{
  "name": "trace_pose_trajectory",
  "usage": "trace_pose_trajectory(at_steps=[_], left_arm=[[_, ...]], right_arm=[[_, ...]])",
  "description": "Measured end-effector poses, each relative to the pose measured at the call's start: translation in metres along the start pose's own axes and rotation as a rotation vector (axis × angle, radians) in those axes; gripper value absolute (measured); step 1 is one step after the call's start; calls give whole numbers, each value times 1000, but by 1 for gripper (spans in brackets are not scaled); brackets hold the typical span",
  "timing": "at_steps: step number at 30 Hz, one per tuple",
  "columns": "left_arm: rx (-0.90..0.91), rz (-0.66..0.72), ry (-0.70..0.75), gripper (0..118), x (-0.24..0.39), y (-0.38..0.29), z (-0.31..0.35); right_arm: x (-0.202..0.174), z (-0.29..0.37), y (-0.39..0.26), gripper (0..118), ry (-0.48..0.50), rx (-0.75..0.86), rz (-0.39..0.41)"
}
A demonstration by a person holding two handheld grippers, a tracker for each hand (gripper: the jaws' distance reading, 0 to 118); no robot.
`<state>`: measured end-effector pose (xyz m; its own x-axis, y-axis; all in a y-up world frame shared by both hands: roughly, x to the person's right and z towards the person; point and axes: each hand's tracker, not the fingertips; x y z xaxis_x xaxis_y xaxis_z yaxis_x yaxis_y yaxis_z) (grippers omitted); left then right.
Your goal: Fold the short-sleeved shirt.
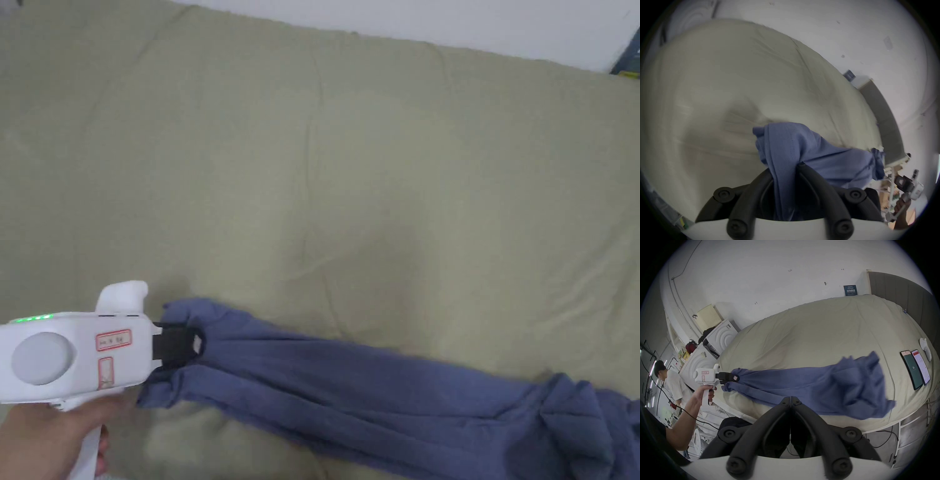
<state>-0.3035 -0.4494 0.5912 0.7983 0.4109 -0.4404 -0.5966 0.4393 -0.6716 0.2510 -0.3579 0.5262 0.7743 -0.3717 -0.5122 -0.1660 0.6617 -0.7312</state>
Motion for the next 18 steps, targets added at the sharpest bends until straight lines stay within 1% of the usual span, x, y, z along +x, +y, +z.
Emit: trace_pose_trajectory(at_steps=[3,5,8,11,12,13,14,15,16,17,18], left_arm=[[2,-35,81,8,24,1,24],[45,-68,60,8,61,-6,35],[37,-146,-42,8,121,-25,29],[-23,-176,-120,8,167,-49,-7],[-39,-184,-112,8,181,-57,-20],[-48,-218,-101,8,194,-66,-34],[-32,-256,-66,8,205,-73,-47],[5,-285,22,8,212,-77,-59],[-26,-290,52,8,213,-77,-69],[-52,-295,67,11,213,-78,-78],[-33,-259,30,27,212,-79,-80]], right_arm=[[-1,12,-6,0,19,20,13],[-1,20,-10,0,21,37,33],[-1,32,-15,0,-4,87,74],[3,45,-21,0,-26,115,85],[6,49,-24,0,-27,122,83],[11,53,-27,0,-22,128,75],[16,56,-30,0,-18,134,64],[21,60,-33,0,-20,138,54],[25,63,-35,0,-24,142,47],[30,67,-37,0,-29,148,38],[34,70,-38,0,-35,158,28]])
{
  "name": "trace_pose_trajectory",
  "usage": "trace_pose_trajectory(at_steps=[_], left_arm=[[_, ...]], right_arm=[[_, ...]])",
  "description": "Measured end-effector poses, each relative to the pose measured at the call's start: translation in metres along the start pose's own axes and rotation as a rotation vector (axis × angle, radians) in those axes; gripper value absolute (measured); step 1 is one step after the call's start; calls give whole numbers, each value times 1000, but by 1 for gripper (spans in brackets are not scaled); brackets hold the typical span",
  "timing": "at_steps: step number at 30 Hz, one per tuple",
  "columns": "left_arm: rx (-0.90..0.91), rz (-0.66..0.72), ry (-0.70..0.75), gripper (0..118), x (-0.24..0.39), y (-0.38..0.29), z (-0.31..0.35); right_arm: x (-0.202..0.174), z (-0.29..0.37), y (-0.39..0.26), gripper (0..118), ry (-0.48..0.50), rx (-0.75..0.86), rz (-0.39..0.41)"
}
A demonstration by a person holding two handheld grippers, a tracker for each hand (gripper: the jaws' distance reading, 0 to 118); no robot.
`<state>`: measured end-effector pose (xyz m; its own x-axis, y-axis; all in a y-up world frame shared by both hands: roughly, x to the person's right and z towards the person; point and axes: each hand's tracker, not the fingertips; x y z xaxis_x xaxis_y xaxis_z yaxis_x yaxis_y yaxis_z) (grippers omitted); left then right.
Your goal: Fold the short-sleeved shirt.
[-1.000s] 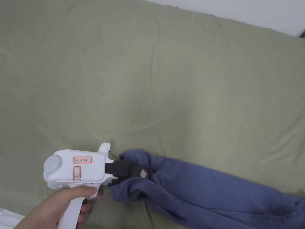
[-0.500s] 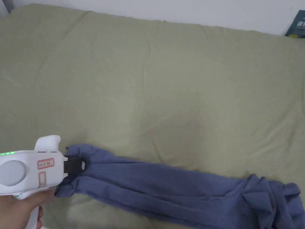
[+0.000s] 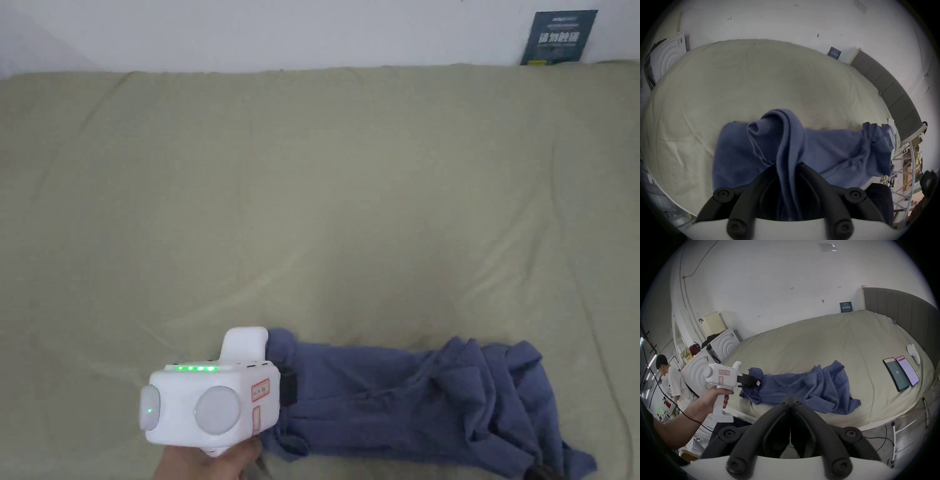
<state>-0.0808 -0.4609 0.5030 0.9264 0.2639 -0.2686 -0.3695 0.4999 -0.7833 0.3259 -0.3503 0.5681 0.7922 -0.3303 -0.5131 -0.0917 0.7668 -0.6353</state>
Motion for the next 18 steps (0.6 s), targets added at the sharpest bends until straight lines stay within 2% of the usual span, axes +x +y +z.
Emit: trace_pose_trajectory(at_steps=[1,2,3,4,5,7,9,10,11,13,14,15,16,17,18], left_arm=[[5,20,-25,62,-5,-2,3],[131,56,-177,111,-9,-5,8],[196,101,-262,118,-13,-5,21],[185,111,-286,117,-16,-5,40],[237,59,-241,117,-22,2,50],[285,37,-193,117,-28,9,85],[359,26,-122,117,-42,13,99],[339,42,-74,117,-47,15,96],[282,78,-40,113,-53,13,87],[178,152,-103,110,-55,10,64],[137,189,-138,79,-51,6,52],[107,199,-166,35,-42,2,32],[59,142,-74,11,-31,-3,17],[58,84,-42,12,-20,-6,5],[49,78,-106,12,-9,-11,-4]], right_arm=[[4,3,0,0,3,10,-13],[9,6,-1,0,13,14,-25],[12,8,0,0,10,17,-24],[13,9,0,0,-8,25,-17],[15,10,0,0,-16,30,-4],[19,12,1,0,-10,35,-4],[20,10,1,0,1,38,-16],[19,10,0,0,1,36,-15],[18,9,0,0,-1,33,-9],[15,9,0,0,1,33,-6],[14,9,-1,0,5,33,-9],[13,9,-2,0,9,34,-13],[12,8,-4,0,13,33,-19],[11,8,-4,0,15,30,-26],[9,9,-5,0,12,28,-29]])
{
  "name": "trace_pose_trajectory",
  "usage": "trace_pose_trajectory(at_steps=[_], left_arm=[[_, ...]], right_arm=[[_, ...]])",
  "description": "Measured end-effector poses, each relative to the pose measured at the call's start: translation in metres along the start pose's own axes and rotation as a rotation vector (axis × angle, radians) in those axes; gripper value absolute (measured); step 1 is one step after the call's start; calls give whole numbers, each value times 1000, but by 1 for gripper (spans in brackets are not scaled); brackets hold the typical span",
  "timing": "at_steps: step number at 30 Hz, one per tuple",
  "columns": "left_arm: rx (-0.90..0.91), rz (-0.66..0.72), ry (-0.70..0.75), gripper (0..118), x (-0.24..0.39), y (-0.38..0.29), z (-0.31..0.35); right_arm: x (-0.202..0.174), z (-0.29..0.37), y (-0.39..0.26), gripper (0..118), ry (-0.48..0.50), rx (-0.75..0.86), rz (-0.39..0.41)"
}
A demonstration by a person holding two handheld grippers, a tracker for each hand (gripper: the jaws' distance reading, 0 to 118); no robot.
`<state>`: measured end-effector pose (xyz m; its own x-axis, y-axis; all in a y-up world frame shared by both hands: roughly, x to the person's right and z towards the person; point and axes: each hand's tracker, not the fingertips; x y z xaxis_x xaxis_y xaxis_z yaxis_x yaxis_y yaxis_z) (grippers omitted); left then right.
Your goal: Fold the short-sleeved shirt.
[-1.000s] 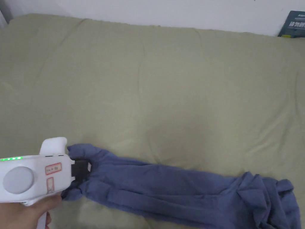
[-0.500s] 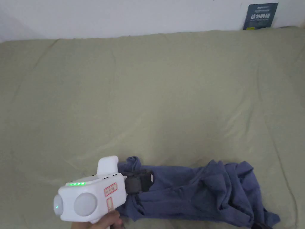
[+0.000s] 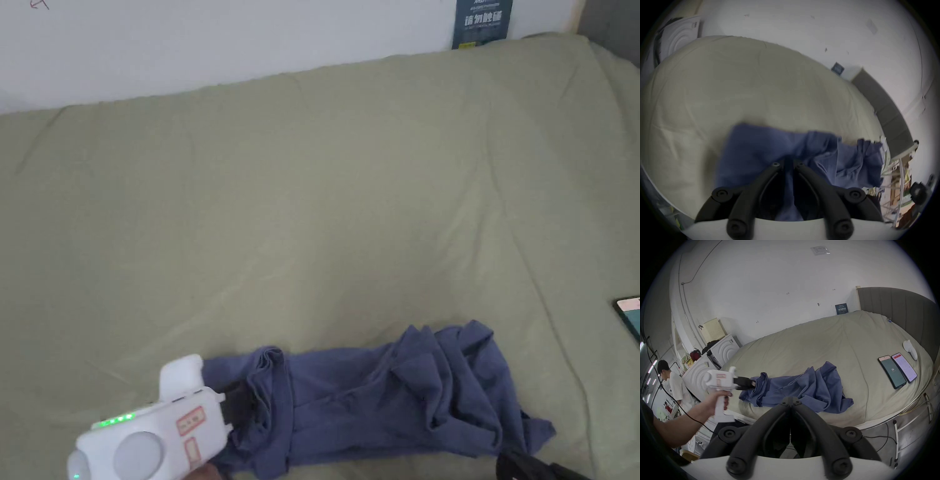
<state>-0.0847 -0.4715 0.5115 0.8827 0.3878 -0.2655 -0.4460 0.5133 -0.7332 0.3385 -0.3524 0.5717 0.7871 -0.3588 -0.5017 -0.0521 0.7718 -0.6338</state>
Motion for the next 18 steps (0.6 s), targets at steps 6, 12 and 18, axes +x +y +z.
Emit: trace_pose_trajectory(at_steps=[6,12,18], left_arm=[[58,-121,-41,12,50,-18,-8],[145,-62,-41,12,1,0,54],[235,-70,59,33,-47,-3,127]], right_arm=[[0,-2,-3,0,-18,-27,-1],[-12,-7,1,0,-2,-33,35],[-29,-25,0,0,43,-54,58]])
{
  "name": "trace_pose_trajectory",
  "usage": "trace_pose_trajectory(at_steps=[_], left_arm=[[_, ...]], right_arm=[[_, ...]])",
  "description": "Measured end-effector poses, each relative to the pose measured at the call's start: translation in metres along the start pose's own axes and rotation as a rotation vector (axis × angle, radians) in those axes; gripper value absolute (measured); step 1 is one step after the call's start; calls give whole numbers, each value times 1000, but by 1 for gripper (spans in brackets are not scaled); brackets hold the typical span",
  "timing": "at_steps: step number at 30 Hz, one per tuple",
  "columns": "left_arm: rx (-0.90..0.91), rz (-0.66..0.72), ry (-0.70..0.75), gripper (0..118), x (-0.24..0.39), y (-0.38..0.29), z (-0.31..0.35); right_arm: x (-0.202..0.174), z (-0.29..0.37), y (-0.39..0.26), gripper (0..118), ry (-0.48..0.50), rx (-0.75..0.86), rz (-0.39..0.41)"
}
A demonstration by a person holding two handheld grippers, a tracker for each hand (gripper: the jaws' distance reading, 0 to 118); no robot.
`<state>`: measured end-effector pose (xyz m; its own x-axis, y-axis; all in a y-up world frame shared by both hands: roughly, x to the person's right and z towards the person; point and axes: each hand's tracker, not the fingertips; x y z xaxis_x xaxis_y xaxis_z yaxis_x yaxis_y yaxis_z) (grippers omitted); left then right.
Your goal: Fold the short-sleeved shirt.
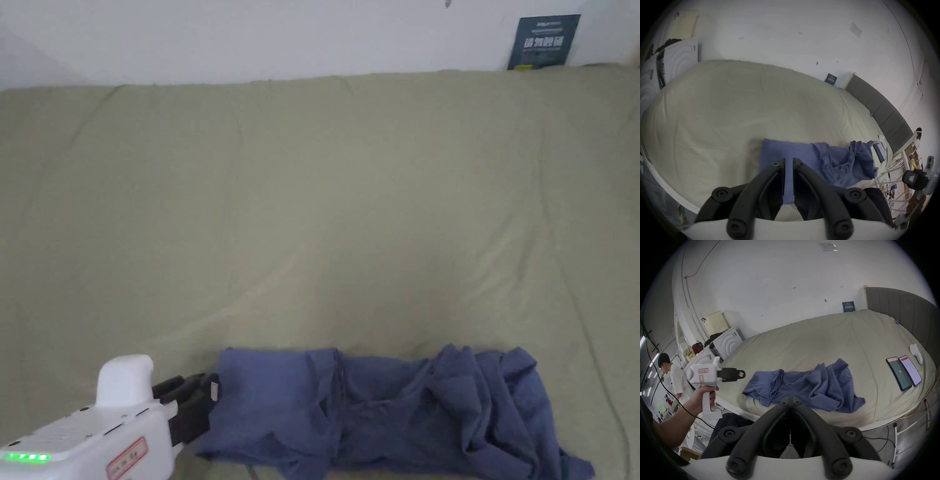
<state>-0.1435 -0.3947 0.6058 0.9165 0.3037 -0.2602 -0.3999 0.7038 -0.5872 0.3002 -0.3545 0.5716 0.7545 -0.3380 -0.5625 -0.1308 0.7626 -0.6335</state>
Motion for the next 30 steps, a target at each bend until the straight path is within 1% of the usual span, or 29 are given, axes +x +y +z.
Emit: trace_pose_trajectory(at_steps=[1,2,3,5,6,8,9,10,11,12,13,14,15,16,17,18,19,20,21,22,23,24,25,26,27,30], left_arm=[[32,48,-134,71,-13,0,3],[54,129,-269,114,-31,-2,4],[34,206,-332,118,-44,-4,1],[-29,366,-401,118,-78,-9,-12],[-47,416,-402,118,-94,-14,-22],[-98,474,-421,118,-113,-23,-46],[-144,500,-394,118,-125,-30,-61],[-260,584,-499,118,-136,-39,-79],[-284,678,-630,118,-143,-48,-90],[-194,753,-768,118,-146,-44,-92],[-207,817,-888,118,-144,-38,-101],[-290,845,-931,118,-137,-39,-115],[-320,770,-899,117,-127,-40,-125],[-313,690,-902,114,-115,-39,-132],[-316,649,-940,104,-104,-38,-140],[-335,666,-931,89,-96,-38,-150],[-357,683,-903,66,-110,-45,-170],[-391,691,-791,18,-111,-49,-180],[-421,655,-681,10,-110,-49,-185],[-421,644,-642,10,-112,-48,-182],[-358,653,-757,10,-104,-41,-168],[-343,639,-720,10,-99,-36,-160],[-343,593,-610,10,-99,-33,-154],[-328,544,-551,10,-100,-29,-147],[-295,527,-506,10,-93,-26,-133],[-224,551,-462,10,-109,-16,-103]], right_arm=[[-4,-2,0,0,16,-7,3],[-10,-5,0,0,28,-14,11],[-16,-7,-1,0,36,-20,24],[-25,-9,-1,0,51,-30,40],[-29,-11,-1,0,53,-34,42],[-34,-15,-1,0,53,-49,47],[-37,-18,-2,0,47,-63,53],[-39,-20,-2,0,38,-75,60],[-41,-22,-2,0,31,-83,66],[-41,-24,-2,0,31,-90,66],[-42,-28,-1,0,30,-101,66],[-43,-32,-1,0,25,-110,68],[-44,-37,-1,0,21,-124,69],[-44,-42,0,0,20,-145,69],[-45,-47,0,0,16,-154,70],[-47,-50,1,0,13,-160,75],[-48,-53,2,0,12,-168,78],[-49,-54,2,0,12,-170,78],[-50,-55,3,0,14,-171,76],[-51,-56,4,0,14,-173,76],[-53,-56,5,0,12,-174,81],[-54,-55,6,0,8,-172,87],[-55,-54,6,0,8,-171,89],[-54,-54,6,0,10,-171,88],[-54,-54,6,0,12,-172,88],[-56,-48,4,0,10,-164,99]])
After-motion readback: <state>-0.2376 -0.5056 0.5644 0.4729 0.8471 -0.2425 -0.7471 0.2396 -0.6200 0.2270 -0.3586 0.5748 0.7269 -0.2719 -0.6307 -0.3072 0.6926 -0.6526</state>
